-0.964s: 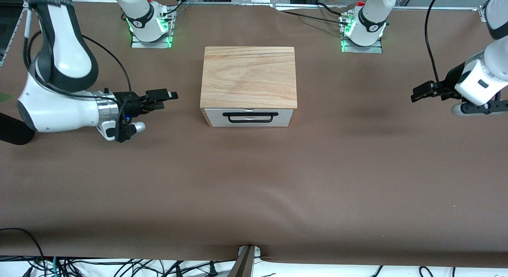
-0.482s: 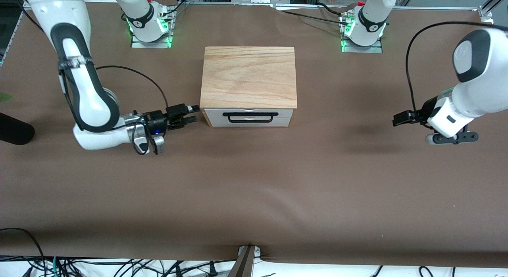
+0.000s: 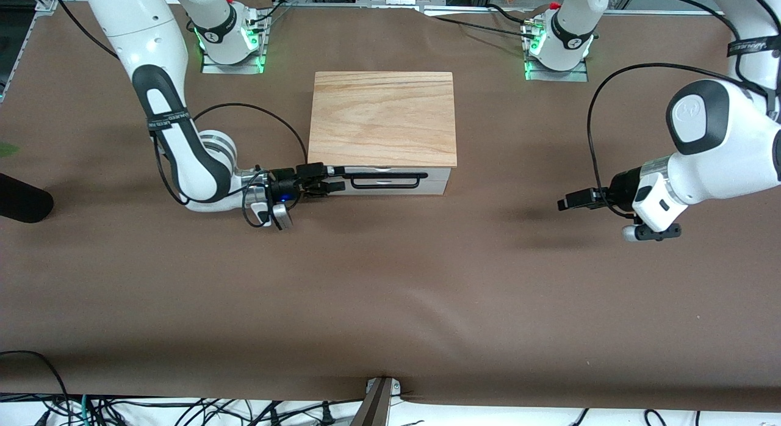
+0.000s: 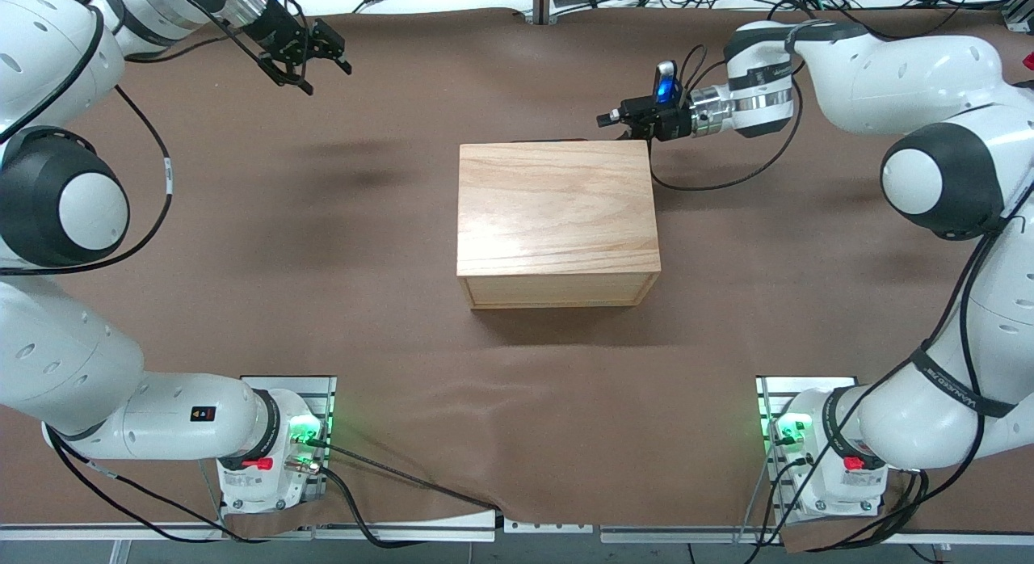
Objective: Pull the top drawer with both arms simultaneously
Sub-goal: 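Move the right gripper toward the drawer handle while the left gripper approaches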
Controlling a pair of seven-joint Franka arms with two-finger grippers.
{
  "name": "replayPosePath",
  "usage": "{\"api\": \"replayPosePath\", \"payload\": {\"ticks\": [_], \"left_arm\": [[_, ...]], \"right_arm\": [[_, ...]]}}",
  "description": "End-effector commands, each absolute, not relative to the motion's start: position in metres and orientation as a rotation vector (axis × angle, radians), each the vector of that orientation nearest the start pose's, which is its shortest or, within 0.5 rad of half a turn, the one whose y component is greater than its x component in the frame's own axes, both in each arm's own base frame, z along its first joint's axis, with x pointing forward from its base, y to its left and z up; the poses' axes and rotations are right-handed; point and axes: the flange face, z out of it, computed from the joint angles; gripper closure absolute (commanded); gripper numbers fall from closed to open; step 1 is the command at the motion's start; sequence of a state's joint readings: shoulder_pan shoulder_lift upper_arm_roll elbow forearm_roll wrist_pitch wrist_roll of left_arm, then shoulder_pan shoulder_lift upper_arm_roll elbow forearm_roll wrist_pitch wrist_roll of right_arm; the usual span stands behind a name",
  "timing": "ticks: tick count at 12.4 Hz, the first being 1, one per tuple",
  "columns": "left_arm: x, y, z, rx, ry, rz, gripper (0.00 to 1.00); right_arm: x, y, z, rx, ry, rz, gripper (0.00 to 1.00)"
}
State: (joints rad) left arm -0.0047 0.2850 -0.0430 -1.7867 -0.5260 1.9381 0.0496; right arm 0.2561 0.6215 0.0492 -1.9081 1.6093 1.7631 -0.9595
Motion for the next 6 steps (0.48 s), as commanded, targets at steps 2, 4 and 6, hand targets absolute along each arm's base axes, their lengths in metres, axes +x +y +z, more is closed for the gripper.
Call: {"api": "replayPosePath", "payload": {"ticks": [2,4,6], "left_arm": [[0.62,-0.085,0.35,-3.859,-0.069,0.24,0.0],[0.617,-0.096,0.324,-4.022,-0.015,0.186,0.0],[0.614,-0.107,0.301,-4.113,0.059,0.134,0.0]], "right_arm": [[0.545,0.269,0.177,-1.652,-0.131,0.069,0.23],[0.543,0.273,0.174,-1.641,-0.123,0.077,0.44],[0.541,0.275,0.17,-1.639,-0.12,0.086,0.64]]}}
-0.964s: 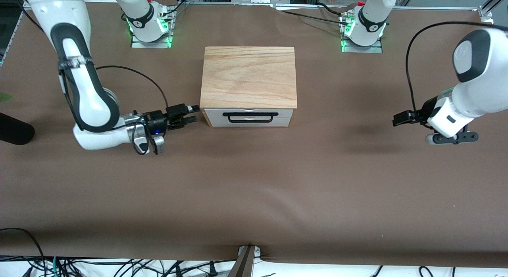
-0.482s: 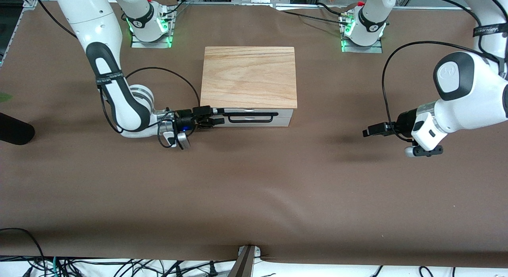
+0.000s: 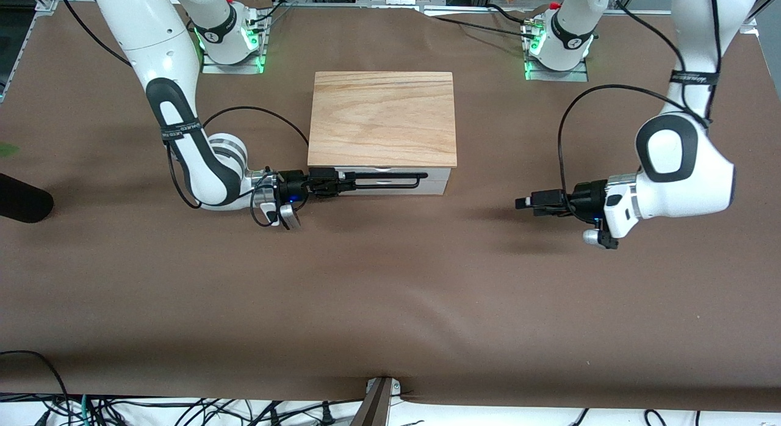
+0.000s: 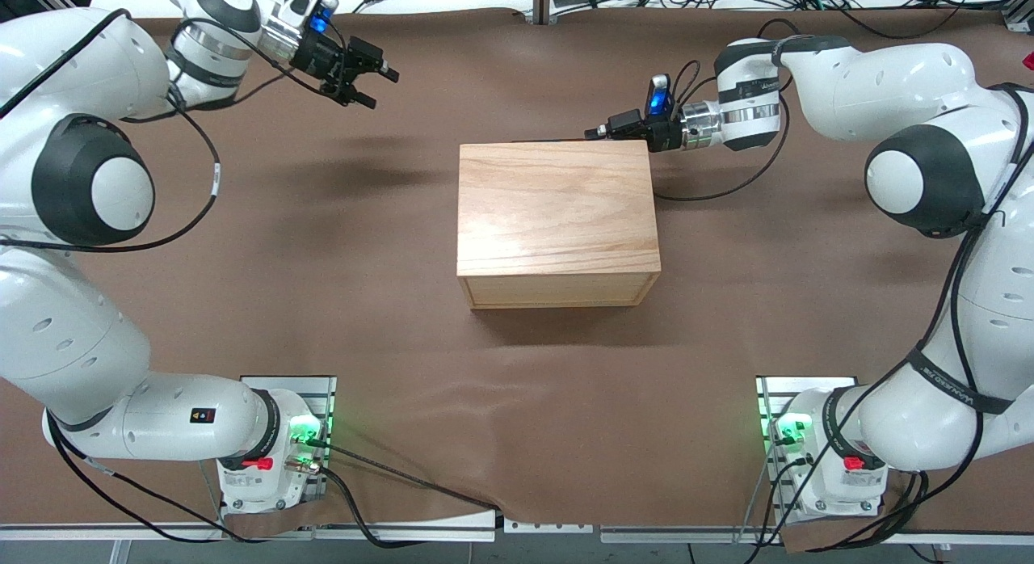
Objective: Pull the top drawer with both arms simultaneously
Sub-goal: 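Bring the left gripper to the handle's other end beside the right gripper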
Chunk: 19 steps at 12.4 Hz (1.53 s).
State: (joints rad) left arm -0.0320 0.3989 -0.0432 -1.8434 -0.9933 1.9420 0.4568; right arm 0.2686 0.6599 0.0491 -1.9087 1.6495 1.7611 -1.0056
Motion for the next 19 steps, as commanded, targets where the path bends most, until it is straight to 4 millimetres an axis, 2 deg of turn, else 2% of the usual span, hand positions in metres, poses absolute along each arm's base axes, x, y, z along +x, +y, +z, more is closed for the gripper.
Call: {"api": "replayPosePath", "payload": {"ticks": [1,3,4,6,7,11,12,17,19], "left_arm": [[0.611,-0.117,0.289,2.115,-0.032,-0.06,0.0],[0.603,-0.135,0.264,2.007,-0.028,-0.025,0.0],[0.6,-0.145,0.253,1.967,-0.028,-0.015,0.0],[0.593,-0.172,0.23,1.869,-0.02,-0.014,0.0],[0.587,-0.183,0.215,1.827,0.002,-0.015,0.0],[0.563,-0.209,0.185,1.644,0.042,-0.017,0.02],[0.55,-0.223,0.179,1.608,0.055,-0.028,0.03],[0.529,-0.264,0.169,1.555,0.073,-0.068,0.08],[0.526,-0.27,0.165,1.557,0.073,-0.077,0.12]], "right_arm": [[0.541,0.275,0.17,-1.638,-0.117,0.087,0.69],[0.542,0.275,0.171,-1.637,-0.11,0.094,0.76],[0.542,0.275,0.171,-1.638,-0.108,0.097,0.84],[0.542,0.275,0.172,-1.636,-0.109,0.096,0.9],[0.542,0.274,0.172,-1.636,-0.107,0.096,0.92],[0.543,0.273,0.171,-1.64,-0.09,0.108,0.96],[0.544,0.272,0.172,-1.641,-0.078,0.117,0.96],[0.546,0.273,0.173,-1.64,-0.077,0.117,0.96],[0.546,0.272,0.174,-1.64,-0.076,0.114,0.96]]}}
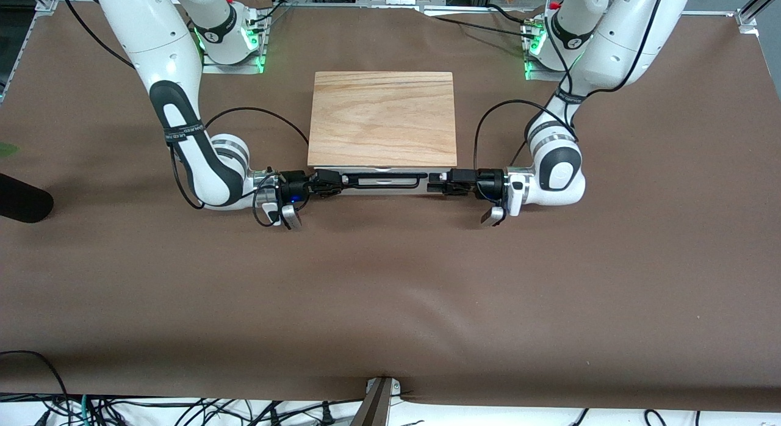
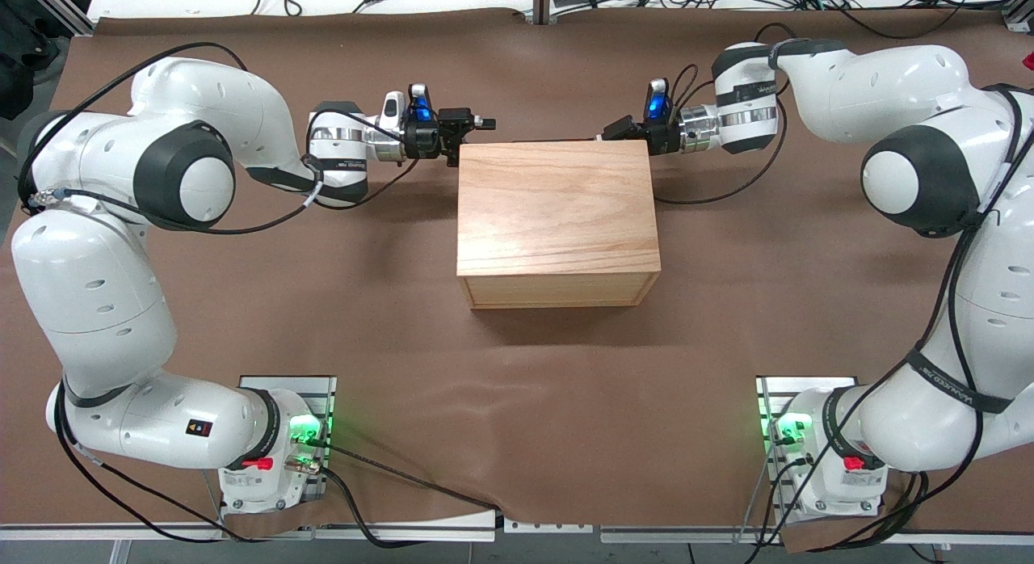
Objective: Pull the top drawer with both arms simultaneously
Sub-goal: 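Bring the left gripper to the handle's other end beside the right gripper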
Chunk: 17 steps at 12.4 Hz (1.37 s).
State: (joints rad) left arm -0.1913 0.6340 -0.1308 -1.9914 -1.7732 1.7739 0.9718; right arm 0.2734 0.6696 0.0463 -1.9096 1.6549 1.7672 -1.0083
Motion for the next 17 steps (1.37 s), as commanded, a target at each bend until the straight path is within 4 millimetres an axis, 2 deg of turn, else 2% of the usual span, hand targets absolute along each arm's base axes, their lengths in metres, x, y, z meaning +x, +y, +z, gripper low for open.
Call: {"api": "replayPosePath", "payload": {"ticks": [1,5,7,9,10,11,12,17], "left_arm": [[0.525,-0.272,0.164,1.56,0.081,-0.074,0.17],[0.519,-0.293,0.155,1.568,0.099,-0.033,0.17],[0.517,-0.295,0.154,1.566,0.099,-0.037,0.18],[0.516,-0.298,0.155,1.563,0.098,-0.039,0.29],[0.515,-0.298,0.156,1.563,0.093,-0.035,0.46],[0.514,-0.299,0.156,1.563,0.076,-0.021,0.5],[0.513,-0.3,0.155,1.564,0.052,0.001,0.63],[0.509,-0.3,0.151,1.566,0.035,0.021,0.67]], "right_arm": [[0.547,0.273,0.174,-1.639,-0.077,0.115,0.96],[0.547,0.271,0.174,-1.638,-0.075,0.113,0.96],[0.547,0.272,0.173,-1.639,-0.074,0.115,0.96],[0.547,0.272,0.174,-1.639,-0.077,0.113,0.96],[0.548,0.272,0.174,-1.643,-0.075,0.11,0.96],[0.549,0.272,0.175,-1.642,-0.076,0.109,0.96],[0.549,0.272,0.175,-1.642,-0.076,0.109,0.96],[0.554,0.271,0.179,-1.639,-0.081,0.098,0.98]]}}
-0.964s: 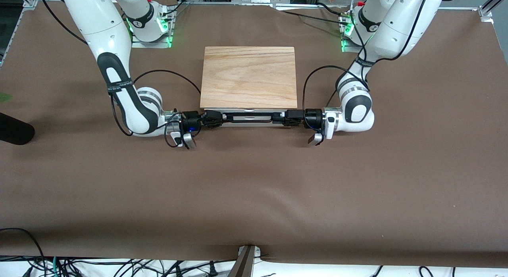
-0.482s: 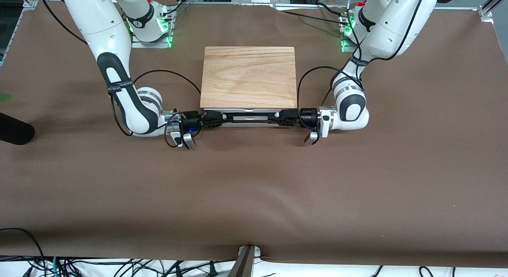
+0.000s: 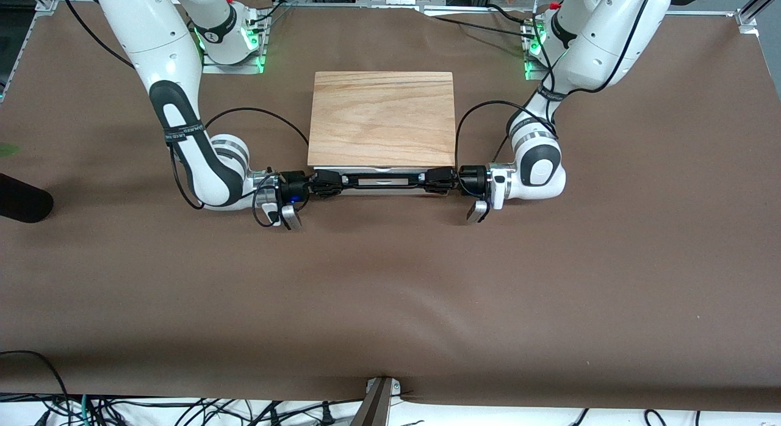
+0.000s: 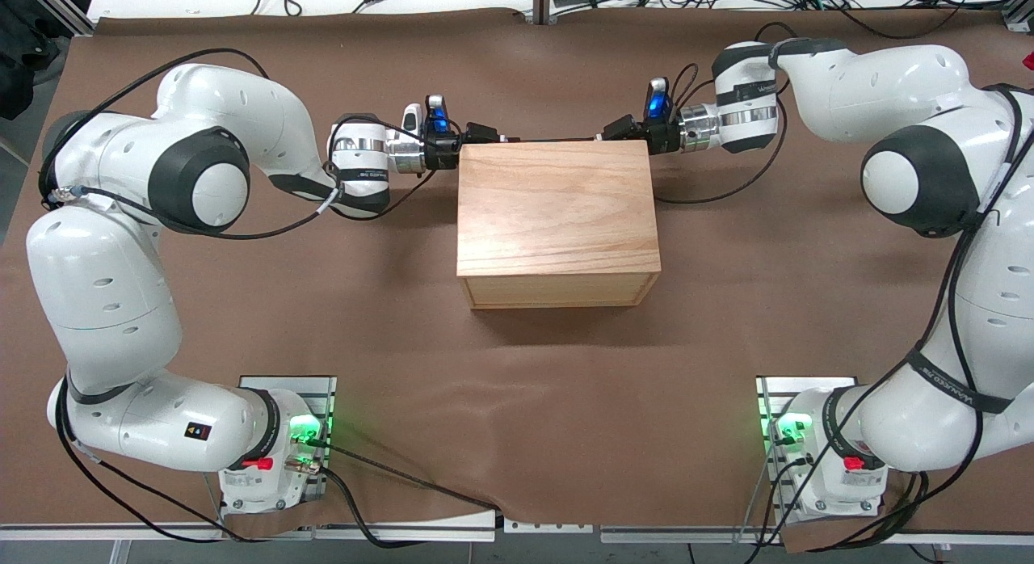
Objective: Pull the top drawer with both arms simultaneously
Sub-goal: 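Close both grippers on the black handle ends and start pulling outward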
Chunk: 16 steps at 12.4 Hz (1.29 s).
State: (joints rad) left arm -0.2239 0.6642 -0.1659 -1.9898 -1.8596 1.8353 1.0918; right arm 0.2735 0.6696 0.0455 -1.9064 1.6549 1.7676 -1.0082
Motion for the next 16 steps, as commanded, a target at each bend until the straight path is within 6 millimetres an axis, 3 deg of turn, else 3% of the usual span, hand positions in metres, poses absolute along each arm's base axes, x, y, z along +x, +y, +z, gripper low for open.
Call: {"api": "replayPosePath", "payload": {"ticks": [1,3,4,10,16], "left_arm": [[0.507,-0.3,0.146,1.569,0.027,0.028,0.83],[0.505,-0.299,0.143,1.571,0.03,0.023,0.91],[0.504,-0.299,0.14,1.573,0.034,0.019,1.0],[0.507,-0.294,0.136,1.614,0.049,0.028,1.0],[0.516,-0.287,0.14,1.629,0.043,0.053,1.0]], "right_arm": [[0.554,0.272,0.179,-1.638,-0.083,0.097,0.98],[0.555,0.272,0.18,-1.639,-0.077,0.101,0.98],[0.555,0.272,0.18,-1.638,-0.074,0.105,1.0],[0.564,0.272,0.188,-1.634,-0.074,0.095,1.0],[0.589,0.272,0.192,-1.626,-0.07,0.085,1.0]]}}
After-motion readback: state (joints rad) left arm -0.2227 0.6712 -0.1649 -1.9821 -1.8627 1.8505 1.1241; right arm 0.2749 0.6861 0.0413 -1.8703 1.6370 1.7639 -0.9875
